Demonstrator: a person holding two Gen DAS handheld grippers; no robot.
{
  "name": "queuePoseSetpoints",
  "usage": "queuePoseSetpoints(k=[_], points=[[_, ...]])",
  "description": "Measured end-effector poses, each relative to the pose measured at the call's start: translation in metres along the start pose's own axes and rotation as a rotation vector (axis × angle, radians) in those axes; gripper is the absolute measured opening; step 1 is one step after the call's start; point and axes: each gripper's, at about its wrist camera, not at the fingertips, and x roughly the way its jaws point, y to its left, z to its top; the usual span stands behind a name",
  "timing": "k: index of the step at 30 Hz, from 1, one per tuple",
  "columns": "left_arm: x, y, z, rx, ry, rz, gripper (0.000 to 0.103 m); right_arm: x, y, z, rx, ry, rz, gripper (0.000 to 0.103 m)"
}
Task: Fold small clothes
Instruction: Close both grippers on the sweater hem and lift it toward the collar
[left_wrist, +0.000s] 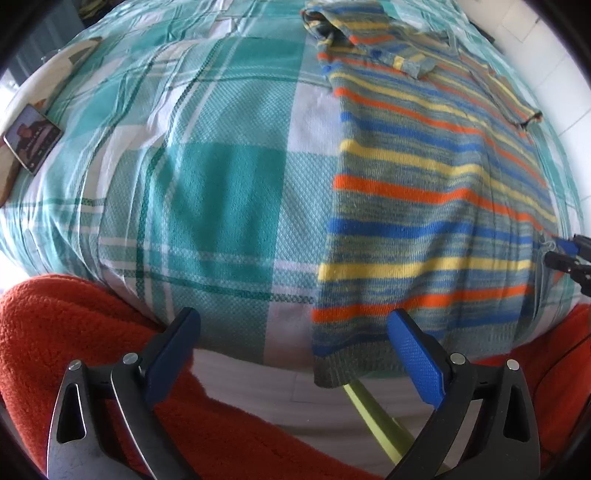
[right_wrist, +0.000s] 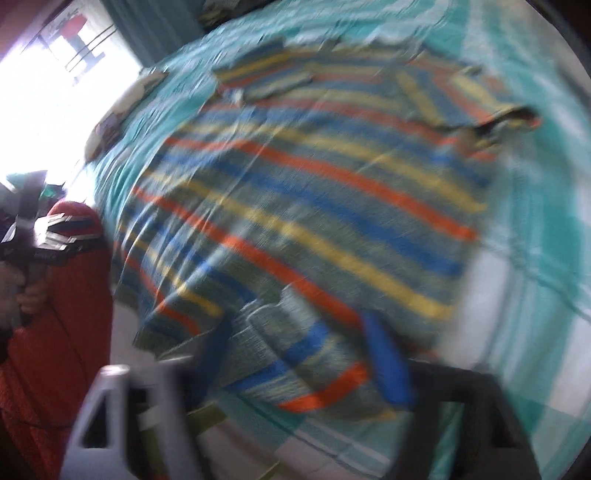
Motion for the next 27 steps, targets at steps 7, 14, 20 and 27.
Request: queuePoseSetpoints(k=[7,14,20,27], points=[[0.007,0.010,-0.010,-0.026,0.012,-0.006,0.101,-0.033,0.031,-0.080,-0.206,0.261,-0.019,0.032],[0.039,-0.018,-0.011,0.056,0.068,0.054,0.101,-0.063,-0.012,-0.107,0.236,0.073,0.004,0.079],[0.042,-0.025,-0.020,0.083,0.065,0.007,0.080,-0.005,-0.001,-0.108,0.341,0.138,0.038,0.069],[0.030,-0.028,-0.027,0.081,0.073,-0.021,0.005,-0.008,0.023,-0.102,0.297,0.160,-0.001,0.006]])
